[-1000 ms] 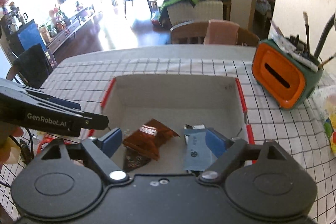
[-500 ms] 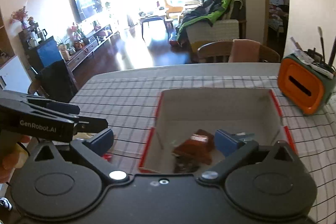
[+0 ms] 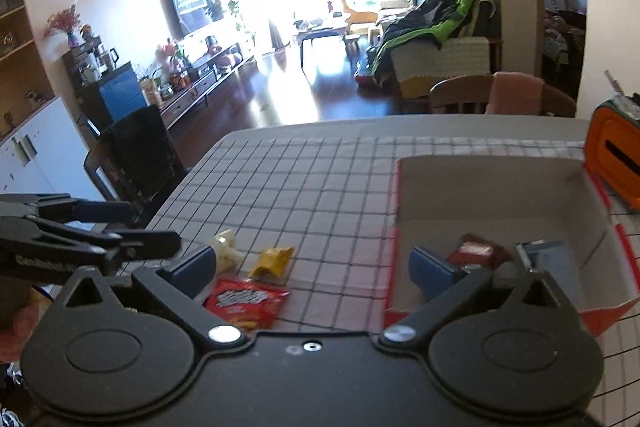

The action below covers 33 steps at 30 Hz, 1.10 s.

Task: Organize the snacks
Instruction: 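Withdraw both tools from the box toward the remaining snacks, then grasp the round silver-wrapped item with the left tool while the right tool grasps the red chip bag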

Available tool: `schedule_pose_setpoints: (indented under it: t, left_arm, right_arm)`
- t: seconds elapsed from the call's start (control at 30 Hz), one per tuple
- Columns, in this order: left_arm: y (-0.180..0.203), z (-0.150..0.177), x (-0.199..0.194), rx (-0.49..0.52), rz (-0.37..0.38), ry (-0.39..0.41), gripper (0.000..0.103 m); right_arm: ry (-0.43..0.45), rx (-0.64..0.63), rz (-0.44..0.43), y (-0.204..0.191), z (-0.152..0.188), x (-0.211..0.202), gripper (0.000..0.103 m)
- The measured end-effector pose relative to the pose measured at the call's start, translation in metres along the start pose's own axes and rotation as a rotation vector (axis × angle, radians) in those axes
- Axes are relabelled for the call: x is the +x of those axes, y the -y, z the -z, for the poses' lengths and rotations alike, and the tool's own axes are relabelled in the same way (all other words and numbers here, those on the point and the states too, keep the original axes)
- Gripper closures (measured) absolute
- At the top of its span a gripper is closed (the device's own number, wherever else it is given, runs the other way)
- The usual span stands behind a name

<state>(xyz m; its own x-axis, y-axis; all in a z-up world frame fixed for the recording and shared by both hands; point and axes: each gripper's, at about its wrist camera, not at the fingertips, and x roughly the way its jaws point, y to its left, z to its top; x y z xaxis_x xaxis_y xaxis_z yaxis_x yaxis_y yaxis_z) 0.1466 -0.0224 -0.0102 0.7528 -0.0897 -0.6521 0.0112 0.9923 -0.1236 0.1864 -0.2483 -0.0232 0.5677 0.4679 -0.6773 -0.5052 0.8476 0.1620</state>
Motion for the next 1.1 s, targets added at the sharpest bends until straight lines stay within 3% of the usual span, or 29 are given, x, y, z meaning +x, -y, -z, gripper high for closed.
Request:
schedule_pose_setpoints:
  t: [0.13,0.6,1.1]
  left_arm:
    - [-0.031,0.017,-0.006,-0.004,-0.053,0.007,0.010]
    - [-0.121,0.082,0.014,-0.050,-0.099,-0.180,0.009]
    - [-0.144,0.123,0.061,-0.005,-0.142,-0.298,0.010]
  right_arm:
    - [-0.029,0.007,-0.023,-0.017,0.009,0.011,0.000]
    - [-0.195,-0.016,0.007,-0.071,0.041,0.077,0.000]
    - [-0.310,-0.049,0.069,-0.087,0.057,0.132,0.000]
